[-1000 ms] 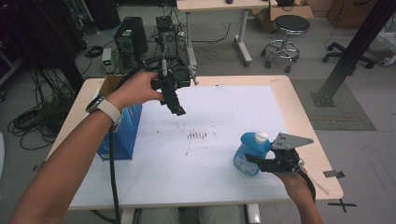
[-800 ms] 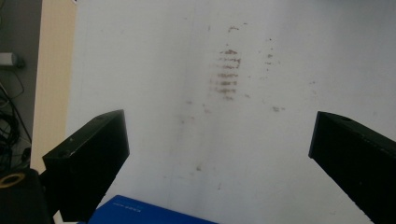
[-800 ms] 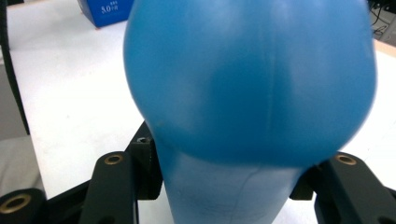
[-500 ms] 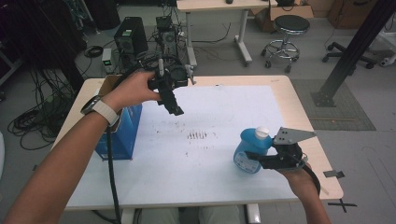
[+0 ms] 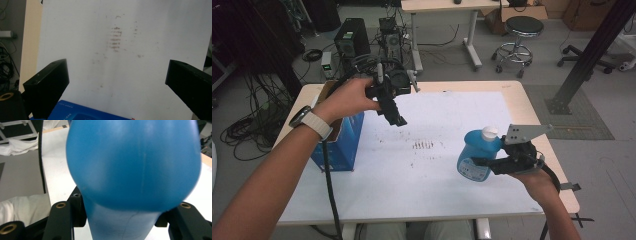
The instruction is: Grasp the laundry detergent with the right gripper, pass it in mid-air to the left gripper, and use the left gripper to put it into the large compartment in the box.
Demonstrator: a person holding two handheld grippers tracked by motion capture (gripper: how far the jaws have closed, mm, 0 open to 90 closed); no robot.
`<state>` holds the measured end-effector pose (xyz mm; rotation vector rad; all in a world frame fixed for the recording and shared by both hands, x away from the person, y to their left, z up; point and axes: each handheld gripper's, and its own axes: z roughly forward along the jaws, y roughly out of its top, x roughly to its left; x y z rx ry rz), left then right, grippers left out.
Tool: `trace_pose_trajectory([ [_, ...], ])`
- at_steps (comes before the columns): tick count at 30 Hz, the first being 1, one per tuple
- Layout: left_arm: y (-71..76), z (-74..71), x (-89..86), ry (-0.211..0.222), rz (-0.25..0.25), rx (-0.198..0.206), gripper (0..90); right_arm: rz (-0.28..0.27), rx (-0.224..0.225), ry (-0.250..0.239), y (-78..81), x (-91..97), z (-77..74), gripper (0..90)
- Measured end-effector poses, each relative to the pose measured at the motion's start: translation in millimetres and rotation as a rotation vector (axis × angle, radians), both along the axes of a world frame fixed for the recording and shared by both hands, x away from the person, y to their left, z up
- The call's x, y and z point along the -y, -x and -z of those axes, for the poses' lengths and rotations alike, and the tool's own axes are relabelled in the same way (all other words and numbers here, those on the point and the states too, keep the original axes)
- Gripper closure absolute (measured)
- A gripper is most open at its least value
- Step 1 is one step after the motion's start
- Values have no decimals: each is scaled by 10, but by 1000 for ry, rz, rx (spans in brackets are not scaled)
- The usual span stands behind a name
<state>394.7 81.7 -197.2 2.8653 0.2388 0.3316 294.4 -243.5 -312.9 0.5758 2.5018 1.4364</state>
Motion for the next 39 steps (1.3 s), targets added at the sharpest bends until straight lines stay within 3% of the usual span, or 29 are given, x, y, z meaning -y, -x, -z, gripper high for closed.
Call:
trace_pose_trajectory([
  [11, 172, -139, 47, -11, 29, -2, 56, -103, -6, 15, -126, -116, -219, 441],
  [16, 249, -196, 24, -2, 32, -1, 56, -176, -9, 23, -223, -206, -309, 441],
  [27, 370, -277, -29, 1, 30, -4, 56, -305, -4, 53, -378, -483, -378, 442],
  [39, 447, -320, -84, 1, 31, -35, 57, -375, 17, 77, -487, -718, -429, 442],
])
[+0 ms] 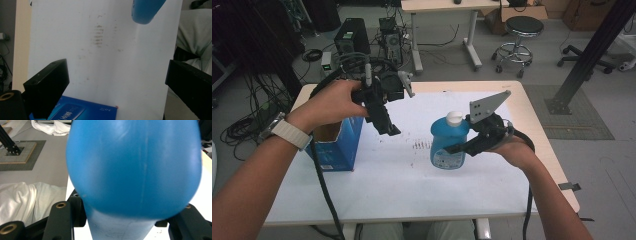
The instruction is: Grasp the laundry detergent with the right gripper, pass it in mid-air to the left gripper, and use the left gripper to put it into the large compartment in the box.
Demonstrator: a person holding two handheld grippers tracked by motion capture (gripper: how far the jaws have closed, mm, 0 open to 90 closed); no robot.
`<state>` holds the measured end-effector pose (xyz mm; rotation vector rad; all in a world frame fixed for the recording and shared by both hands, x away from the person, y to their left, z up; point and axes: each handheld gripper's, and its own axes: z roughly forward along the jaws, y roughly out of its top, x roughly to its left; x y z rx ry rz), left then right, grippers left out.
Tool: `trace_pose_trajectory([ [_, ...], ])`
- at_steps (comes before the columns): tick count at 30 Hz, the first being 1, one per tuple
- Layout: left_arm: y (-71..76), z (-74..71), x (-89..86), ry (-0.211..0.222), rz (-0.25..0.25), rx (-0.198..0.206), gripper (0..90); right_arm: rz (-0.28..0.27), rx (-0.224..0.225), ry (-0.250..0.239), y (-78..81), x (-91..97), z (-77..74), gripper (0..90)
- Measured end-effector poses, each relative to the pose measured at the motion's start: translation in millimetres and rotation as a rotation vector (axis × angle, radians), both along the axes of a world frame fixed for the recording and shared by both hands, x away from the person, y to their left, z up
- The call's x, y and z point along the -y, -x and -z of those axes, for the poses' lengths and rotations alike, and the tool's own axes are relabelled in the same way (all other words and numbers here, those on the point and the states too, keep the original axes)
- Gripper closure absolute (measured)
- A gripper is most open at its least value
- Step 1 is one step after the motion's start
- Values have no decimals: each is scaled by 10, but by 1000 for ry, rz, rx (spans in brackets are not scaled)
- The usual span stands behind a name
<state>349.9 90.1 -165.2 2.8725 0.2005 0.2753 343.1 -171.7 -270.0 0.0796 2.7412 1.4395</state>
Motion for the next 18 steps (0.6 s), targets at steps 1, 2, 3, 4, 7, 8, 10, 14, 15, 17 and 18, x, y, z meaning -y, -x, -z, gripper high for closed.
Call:
trace_pose_trajectory([
  [1, 10, 4, 5, 2, 4, -8, 57, -5, 0, 3, -4, -19, 1, 442],
  [2, 10, 4, 5, 2, 4, -8, 57, -5, 0, 3, -4, -19, 1, 442],
  [3, 14, 5, 10, 2, 8, -14, 57, -11, 2, 5, -11, -38, 2, 442],
  [4, 18, 4, 16, -2, 14, -18, 57, -16, 2, 7, -17, -57, 3, 442],
  [7, 26, 4, 31, -3, 20, -30, 57, -33, 8, 20, -38, -122, -3, 443],
  [8, 26, 7, 33, -2, 23, -31, 57, -37, 9, 22, -43, -135, -8, 442],
  [10, 26, 7, 34, -3, 23, -31, 57, -43, 8, 23, -50, -156, -17, 443],
  [14, 26, 1, 32, -1, 19, -38, 57, -53, 10, 26, -65, -200, -23, 443],
  [15, 27, -2, 31, 3, 20, -37, 57, -53, 10, 26, -65, -200, -23, 443],
  [17, 32, -12, 30, 9, 22, -40, 57, -60, 17, 32, -75, -231, -19, 443],
  [18, 34, -15, 31, 11, 24, -41, 57, -61, 16, 32, -76, -241, -17, 443],
])
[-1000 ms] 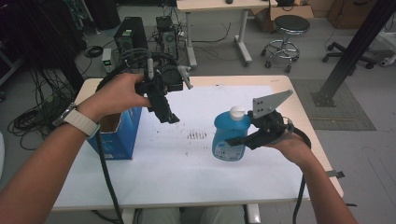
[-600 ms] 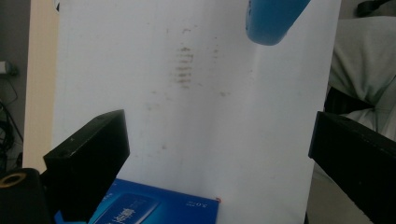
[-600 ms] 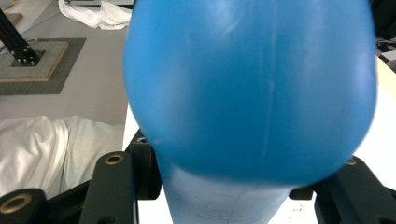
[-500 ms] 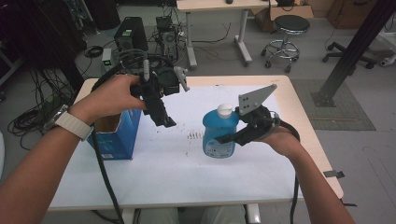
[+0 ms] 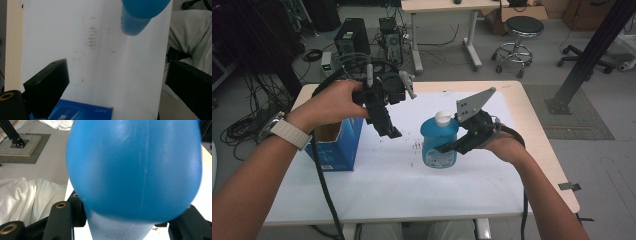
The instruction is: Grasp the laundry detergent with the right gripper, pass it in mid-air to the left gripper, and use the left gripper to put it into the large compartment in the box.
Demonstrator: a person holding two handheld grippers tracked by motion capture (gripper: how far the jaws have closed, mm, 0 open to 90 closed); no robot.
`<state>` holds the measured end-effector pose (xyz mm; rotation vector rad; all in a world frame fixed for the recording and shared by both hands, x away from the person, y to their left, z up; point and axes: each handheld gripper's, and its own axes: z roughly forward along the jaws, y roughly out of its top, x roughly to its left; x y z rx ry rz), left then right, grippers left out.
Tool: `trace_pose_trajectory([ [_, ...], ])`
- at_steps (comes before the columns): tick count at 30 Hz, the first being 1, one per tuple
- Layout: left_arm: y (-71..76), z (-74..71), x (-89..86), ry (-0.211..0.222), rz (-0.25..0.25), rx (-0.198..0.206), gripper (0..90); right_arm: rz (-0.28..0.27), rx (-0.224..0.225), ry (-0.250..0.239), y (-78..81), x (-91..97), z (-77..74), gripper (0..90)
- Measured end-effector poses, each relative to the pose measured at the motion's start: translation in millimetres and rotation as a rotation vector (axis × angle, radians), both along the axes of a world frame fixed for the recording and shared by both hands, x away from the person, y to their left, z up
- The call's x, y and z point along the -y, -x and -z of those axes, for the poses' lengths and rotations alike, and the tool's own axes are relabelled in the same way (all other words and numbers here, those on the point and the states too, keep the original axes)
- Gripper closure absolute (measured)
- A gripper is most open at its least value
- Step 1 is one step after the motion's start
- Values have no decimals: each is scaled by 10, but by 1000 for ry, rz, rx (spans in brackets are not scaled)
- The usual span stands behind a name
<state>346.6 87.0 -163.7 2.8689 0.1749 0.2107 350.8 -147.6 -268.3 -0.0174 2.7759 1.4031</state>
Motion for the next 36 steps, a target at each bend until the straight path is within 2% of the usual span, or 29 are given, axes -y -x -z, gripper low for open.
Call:
trace_pose_trajectory([
  [15, 39, -13, 10, 1, 6, -9, 57, -35, 5, -1, -45, -234, -9, 444],
  [20, 54, -20, 23, 5, 24, -15, 57, -46, 6, 4, -59, -311, -4, 444],
  [36, 80, -21, 80, 20, 47, -33, 57, -55, 7, 8, -62, -416, 10, 444],
])
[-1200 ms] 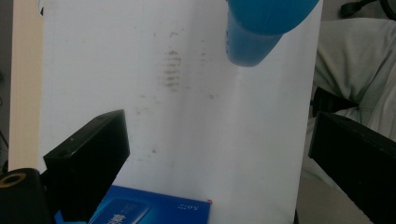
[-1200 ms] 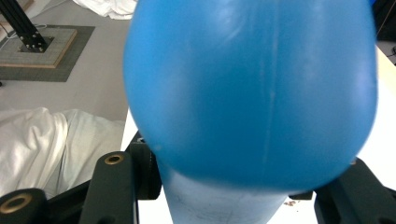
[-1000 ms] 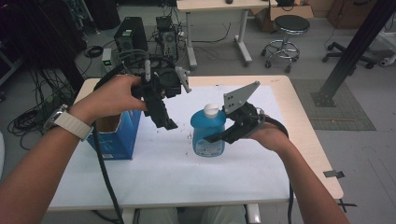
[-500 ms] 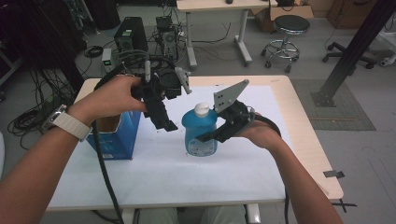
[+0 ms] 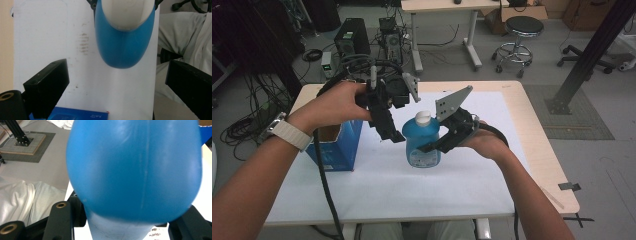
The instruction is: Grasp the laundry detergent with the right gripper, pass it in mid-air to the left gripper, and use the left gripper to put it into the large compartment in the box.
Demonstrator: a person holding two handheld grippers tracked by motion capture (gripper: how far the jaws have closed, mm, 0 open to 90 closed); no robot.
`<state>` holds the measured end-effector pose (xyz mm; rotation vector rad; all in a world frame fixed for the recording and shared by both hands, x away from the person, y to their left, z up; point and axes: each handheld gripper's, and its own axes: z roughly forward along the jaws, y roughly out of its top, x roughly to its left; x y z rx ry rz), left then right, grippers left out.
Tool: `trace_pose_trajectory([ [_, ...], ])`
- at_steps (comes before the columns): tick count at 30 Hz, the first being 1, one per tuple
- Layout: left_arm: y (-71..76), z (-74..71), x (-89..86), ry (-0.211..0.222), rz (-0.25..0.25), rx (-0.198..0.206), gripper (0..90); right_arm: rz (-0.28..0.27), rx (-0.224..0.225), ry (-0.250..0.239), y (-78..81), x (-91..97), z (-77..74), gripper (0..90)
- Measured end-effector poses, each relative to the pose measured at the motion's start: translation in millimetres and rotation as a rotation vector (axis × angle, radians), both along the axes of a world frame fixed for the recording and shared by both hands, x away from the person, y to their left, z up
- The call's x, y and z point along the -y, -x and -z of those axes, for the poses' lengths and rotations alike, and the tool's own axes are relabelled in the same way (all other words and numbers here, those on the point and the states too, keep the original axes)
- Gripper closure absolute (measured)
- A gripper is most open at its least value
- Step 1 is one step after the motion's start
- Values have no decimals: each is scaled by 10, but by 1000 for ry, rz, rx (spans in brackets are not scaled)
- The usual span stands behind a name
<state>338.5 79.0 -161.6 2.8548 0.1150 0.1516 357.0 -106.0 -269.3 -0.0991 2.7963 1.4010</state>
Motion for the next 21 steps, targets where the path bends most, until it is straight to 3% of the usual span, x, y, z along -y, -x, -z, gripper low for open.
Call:
trace_pose_trajectory([
  [21, -10, 23, 156, 8, 25, -1, 57, -20, 4, 1, 28, -148, -37, 444],
])
